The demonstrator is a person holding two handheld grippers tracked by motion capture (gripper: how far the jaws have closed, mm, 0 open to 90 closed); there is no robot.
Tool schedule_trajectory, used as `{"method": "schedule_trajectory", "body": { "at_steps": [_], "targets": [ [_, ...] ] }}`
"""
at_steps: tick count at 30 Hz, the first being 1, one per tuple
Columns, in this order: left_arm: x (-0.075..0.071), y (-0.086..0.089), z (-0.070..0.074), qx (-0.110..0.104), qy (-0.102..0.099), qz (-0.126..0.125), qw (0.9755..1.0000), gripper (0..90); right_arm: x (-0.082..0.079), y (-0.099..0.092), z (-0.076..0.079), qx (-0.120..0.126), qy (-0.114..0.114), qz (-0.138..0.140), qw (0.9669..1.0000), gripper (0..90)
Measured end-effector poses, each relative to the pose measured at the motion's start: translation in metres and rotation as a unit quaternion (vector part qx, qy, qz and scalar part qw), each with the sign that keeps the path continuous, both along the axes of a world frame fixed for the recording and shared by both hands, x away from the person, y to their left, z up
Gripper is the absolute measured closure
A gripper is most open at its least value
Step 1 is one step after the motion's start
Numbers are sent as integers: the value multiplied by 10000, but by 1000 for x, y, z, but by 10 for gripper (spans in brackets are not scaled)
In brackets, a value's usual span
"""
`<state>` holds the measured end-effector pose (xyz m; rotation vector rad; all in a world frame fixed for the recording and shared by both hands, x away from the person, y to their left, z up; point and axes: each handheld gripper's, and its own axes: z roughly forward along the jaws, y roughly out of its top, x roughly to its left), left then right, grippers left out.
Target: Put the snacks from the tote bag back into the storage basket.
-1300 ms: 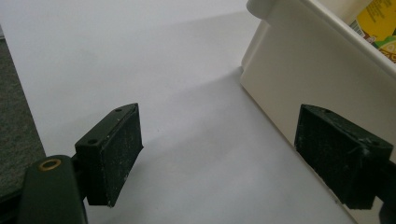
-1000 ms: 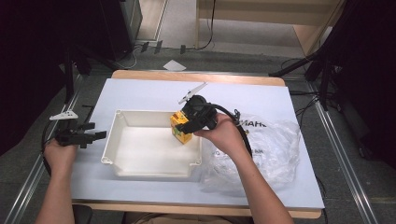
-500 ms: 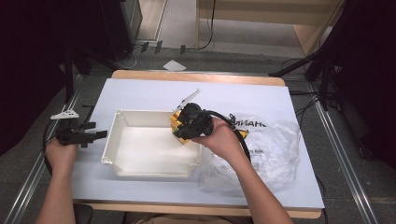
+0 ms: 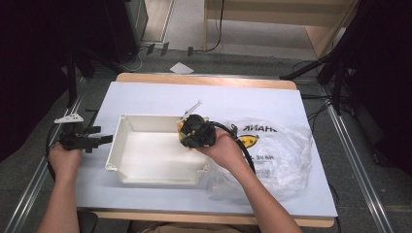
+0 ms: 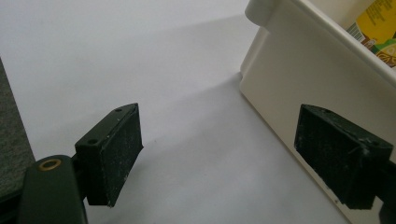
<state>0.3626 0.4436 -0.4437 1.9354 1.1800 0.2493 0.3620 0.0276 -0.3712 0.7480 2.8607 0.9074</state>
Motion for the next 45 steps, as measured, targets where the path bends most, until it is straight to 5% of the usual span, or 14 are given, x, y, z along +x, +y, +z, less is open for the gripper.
{"method": "schedule_trajectory", "body": {
  "at_steps": [7, 45],
  "targets": [
    [1, 0, 0, -13, -5, -6, 10000, 161, 7, 0, -11, -71, 61, -157, 9998, 900],
    [0, 0, 0, -8, 2, -6, 10000, 161, 22, -24, -16, -221, 179, -510, 9983, 900]
  ]
}}
